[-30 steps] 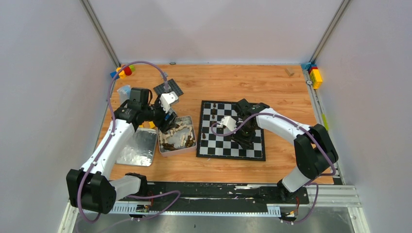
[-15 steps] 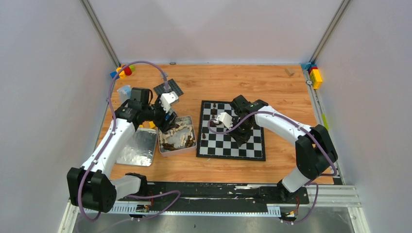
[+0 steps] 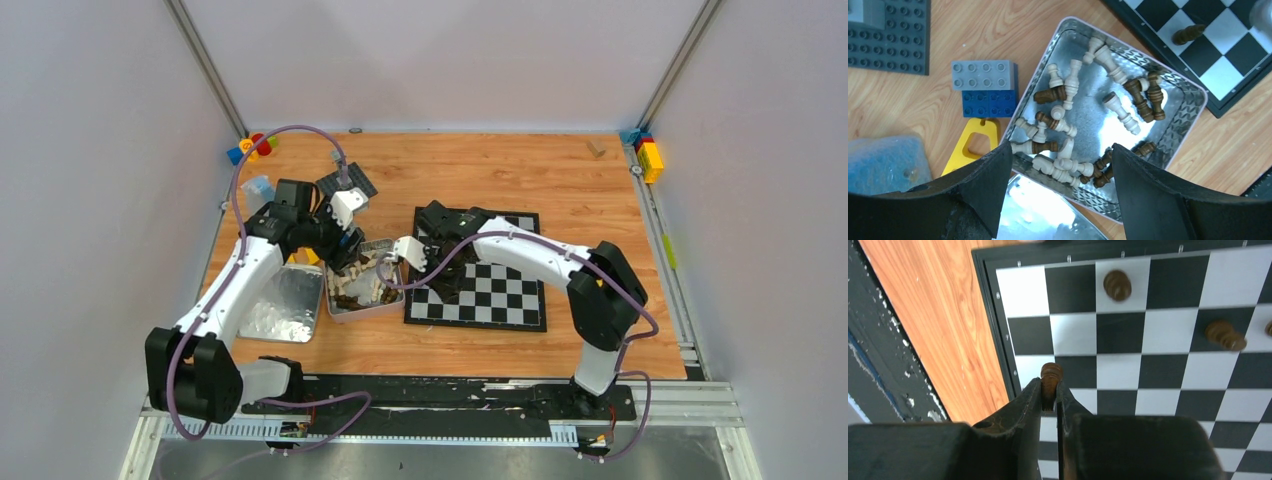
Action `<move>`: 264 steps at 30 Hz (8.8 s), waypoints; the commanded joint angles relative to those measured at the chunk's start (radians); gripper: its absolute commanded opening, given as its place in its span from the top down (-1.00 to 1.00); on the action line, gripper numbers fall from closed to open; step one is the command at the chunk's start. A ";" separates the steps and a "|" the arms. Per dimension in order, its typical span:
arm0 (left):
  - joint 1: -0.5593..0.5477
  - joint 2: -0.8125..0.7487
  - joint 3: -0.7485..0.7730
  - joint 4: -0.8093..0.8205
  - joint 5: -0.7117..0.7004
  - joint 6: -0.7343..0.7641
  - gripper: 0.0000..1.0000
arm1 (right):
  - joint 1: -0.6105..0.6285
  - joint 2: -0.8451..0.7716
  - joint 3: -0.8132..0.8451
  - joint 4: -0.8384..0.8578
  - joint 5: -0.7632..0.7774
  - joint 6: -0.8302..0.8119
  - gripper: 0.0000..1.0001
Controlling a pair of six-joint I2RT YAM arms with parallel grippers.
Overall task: Set up the chess pieces on the board
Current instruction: Place the chess piece on the chessboard, then pick up the chess piece from the storage box.
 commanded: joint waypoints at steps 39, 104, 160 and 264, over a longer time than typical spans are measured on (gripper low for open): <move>0.064 0.088 0.008 0.058 -0.287 -0.058 -0.63 | 0.112 0.266 0.301 -0.033 0.087 0.026 0.71; 0.064 0.111 0.075 -0.071 0.100 0.035 -0.01 | -0.066 -0.148 0.070 0.181 0.040 0.140 -0.02; -0.056 -0.019 0.006 0.083 -0.128 -0.114 -1.00 | -0.513 -0.433 -0.387 0.509 -0.132 0.251 0.01; -0.397 0.416 0.079 0.046 -0.357 -0.180 0.72 | -0.752 -0.415 -0.403 0.495 -0.290 0.269 0.07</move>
